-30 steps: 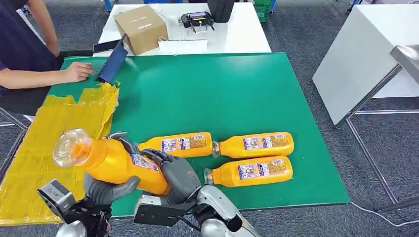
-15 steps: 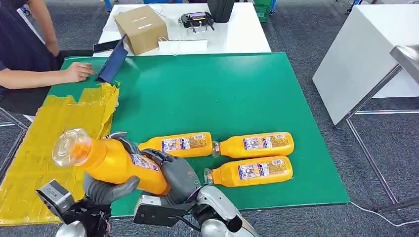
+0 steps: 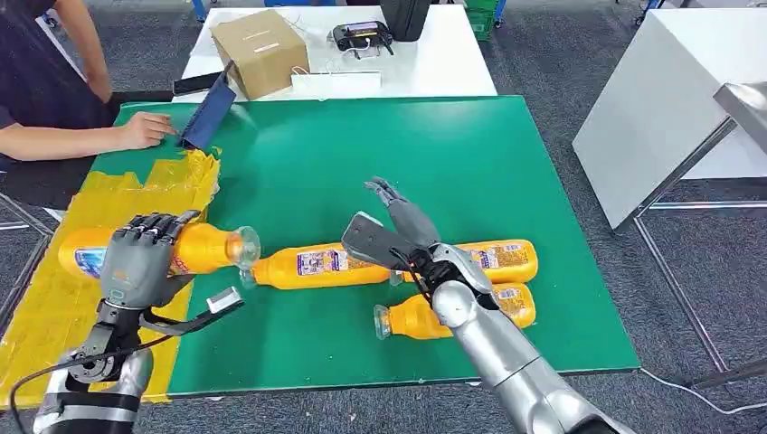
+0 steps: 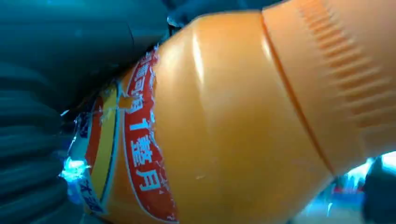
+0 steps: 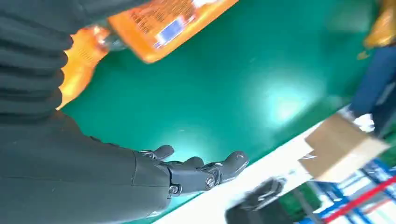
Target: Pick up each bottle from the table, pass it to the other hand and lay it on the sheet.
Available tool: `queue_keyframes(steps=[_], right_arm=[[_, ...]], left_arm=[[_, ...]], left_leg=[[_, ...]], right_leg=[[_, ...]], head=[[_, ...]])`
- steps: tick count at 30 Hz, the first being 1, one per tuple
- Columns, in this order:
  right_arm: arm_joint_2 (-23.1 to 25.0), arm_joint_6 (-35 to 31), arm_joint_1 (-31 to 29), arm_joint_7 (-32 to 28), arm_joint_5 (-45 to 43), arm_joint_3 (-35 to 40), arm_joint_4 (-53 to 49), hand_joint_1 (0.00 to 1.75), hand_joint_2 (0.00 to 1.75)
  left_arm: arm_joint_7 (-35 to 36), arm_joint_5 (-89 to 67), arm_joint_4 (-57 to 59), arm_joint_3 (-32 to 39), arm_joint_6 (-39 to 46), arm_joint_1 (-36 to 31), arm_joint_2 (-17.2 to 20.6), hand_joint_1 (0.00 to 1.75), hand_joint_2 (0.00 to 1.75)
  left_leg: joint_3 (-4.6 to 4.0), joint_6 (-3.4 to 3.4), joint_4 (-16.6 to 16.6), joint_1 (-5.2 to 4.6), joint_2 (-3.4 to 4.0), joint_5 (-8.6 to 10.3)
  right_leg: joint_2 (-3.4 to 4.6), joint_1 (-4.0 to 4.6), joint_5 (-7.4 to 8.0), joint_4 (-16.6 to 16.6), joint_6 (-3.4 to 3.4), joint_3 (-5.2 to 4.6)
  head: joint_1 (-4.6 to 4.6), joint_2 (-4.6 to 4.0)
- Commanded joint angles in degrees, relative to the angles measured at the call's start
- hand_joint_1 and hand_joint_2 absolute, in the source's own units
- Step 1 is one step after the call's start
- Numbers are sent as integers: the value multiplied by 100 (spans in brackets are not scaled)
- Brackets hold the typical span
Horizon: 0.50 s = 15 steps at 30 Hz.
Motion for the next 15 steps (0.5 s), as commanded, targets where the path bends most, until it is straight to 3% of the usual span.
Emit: queue_keyframes(steps=[1,9,15], right_arm=[[-29,22,-310,40,0,-135,586,0,0],[-32,32,-323,42,0,-136,619,0,0],[22,55,-424,56,27,-144,792,0,0]], left_arm=[[19,1232,610,138,-192,-352,60,175,175],[24,1122,646,46,-317,-302,86,175,175],[164,850,1039,-336,-1123,-369,307,175,175]], left_leg=[[33,-10,-1,7,-23,-17],[17,-7,4,8,-19,-15],[9,-7,0,5,-19,-10]], right_leg=[[18,1,-21,1,-11,34],[26,1,-17,2,-8,21],[17,-1,-14,0,-7,12]], head=[[0,0],[2,0],[2,0]])
